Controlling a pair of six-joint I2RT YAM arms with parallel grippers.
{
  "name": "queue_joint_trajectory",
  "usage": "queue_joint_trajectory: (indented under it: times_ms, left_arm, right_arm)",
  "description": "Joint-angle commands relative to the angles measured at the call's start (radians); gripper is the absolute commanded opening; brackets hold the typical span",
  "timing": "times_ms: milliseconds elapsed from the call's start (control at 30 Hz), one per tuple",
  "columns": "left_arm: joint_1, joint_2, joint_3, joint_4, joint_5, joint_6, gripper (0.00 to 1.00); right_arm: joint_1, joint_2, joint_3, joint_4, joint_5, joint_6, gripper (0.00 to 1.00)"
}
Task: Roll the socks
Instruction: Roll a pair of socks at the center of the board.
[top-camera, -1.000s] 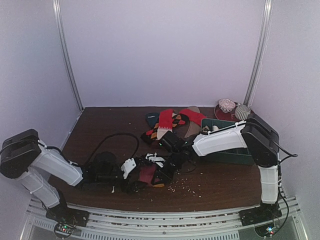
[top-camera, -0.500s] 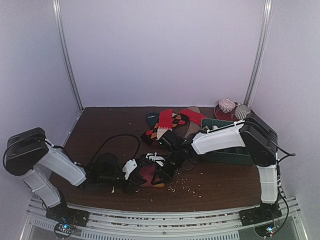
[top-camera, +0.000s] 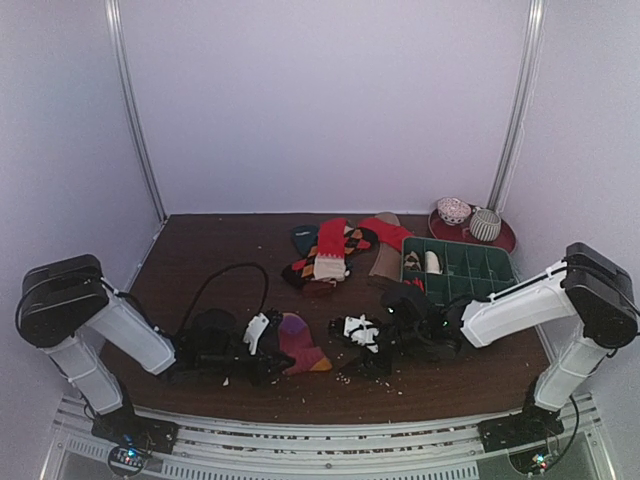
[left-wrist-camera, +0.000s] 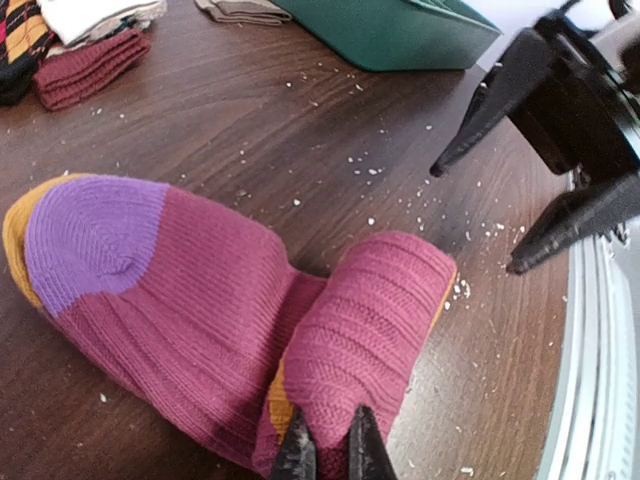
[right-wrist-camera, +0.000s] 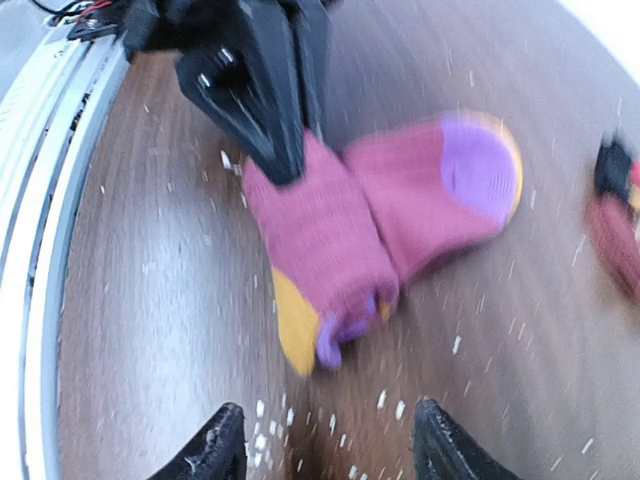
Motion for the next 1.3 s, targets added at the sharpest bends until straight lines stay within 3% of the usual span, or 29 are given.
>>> queue_joint_trajectory:
  times_ms: [0, 367, 700, 867, 1267]
  left_arm:
    - [-0.003, 0.069, -0.065, -0.187, 0.039, -0.137, 0.0]
    - [-0.003, 0.133, -0.098, -0.152, 0.084, -0.176, 0.0]
    - [-0.003, 0.167, -0.103, -0.116, 0.116, -0.152, 0.0]
    - [-0.003, 0.174, -0.111, -0.102, 0.117, -0.151, 0.0]
    - [-0.003, 0.182, -0.093, -0.128, 0.132, -0.125, 0.0]
  right_arm:
    - [0.044, 0.036, 0.01, 0.204, 0.066, -0.177, 0.58]
    - [0.111, 0.182, 0.107, 0.188, 0.055, -0.26, 0.58]
    - [0.111, 0.322, 0.169, 0.131, 0.146, -0.297, 0.58]
    - [0.098, 0.28, 0.132, 0.193, 0.199, -0.289, 0.58]
    - [0.066, 0.355, 0.252, 0.007, 0.035, -0.352, 0.59]
